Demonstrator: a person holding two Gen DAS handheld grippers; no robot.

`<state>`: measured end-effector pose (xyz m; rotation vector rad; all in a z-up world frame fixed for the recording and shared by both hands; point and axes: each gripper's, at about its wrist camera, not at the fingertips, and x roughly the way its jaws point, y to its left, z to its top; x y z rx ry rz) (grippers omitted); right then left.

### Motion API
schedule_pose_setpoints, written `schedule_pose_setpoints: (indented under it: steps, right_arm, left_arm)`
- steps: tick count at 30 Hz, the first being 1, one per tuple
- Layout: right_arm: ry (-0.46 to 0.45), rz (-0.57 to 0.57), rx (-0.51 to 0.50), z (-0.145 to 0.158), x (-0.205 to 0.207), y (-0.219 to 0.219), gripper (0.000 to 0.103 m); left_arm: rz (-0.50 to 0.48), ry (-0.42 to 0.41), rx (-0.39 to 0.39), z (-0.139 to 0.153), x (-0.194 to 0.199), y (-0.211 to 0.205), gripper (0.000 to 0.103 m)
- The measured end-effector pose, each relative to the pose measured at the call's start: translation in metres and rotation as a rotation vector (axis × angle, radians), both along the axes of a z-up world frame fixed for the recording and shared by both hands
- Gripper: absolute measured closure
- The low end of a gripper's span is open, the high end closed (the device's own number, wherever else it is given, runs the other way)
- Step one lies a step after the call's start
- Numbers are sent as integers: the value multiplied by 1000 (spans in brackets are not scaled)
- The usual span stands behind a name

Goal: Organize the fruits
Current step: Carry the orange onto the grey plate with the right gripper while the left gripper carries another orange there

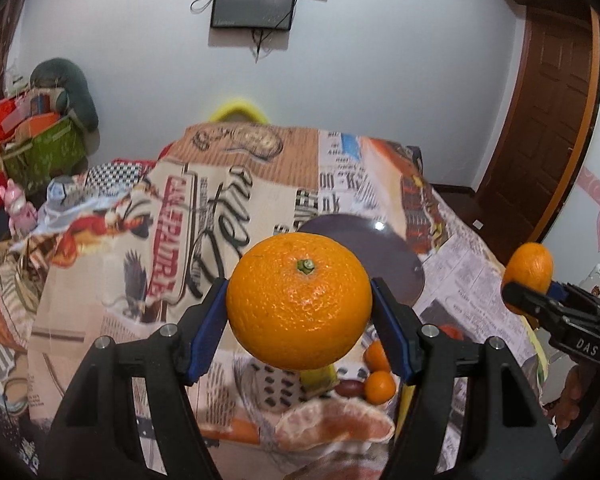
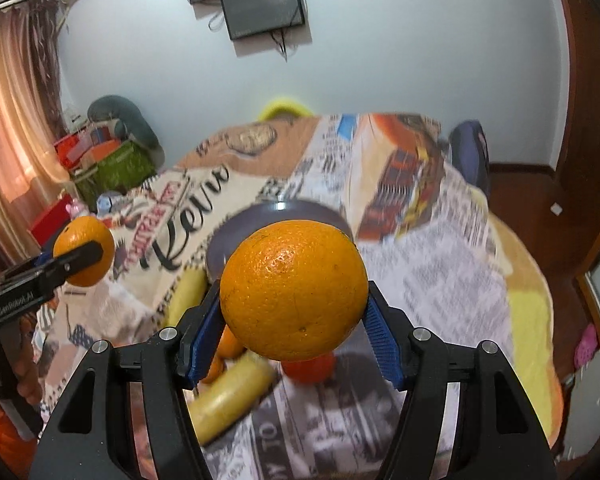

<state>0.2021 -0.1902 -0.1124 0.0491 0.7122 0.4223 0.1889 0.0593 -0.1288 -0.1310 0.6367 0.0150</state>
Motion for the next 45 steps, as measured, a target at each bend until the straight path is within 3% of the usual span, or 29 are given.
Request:
schedule_pose_setpoints:
  steps: [10,20,32,45]
  right_arm:
    - [-92,-9,0,19,28,5,41]
    - [-98,-12,-16,12,66,10,41]
    - [-46,18,-99,-20,117,27,41]
    - [73,71,-158,-60,166,45,41]
  left_arm:
    - [-4,-60,2,21,28,-4,34]
    - [-15,-72,20,23,67,-8,34]
    - [-16,21,24,-11,130,-2,34]
    - [-72,165,15,-58,185,-8,34]
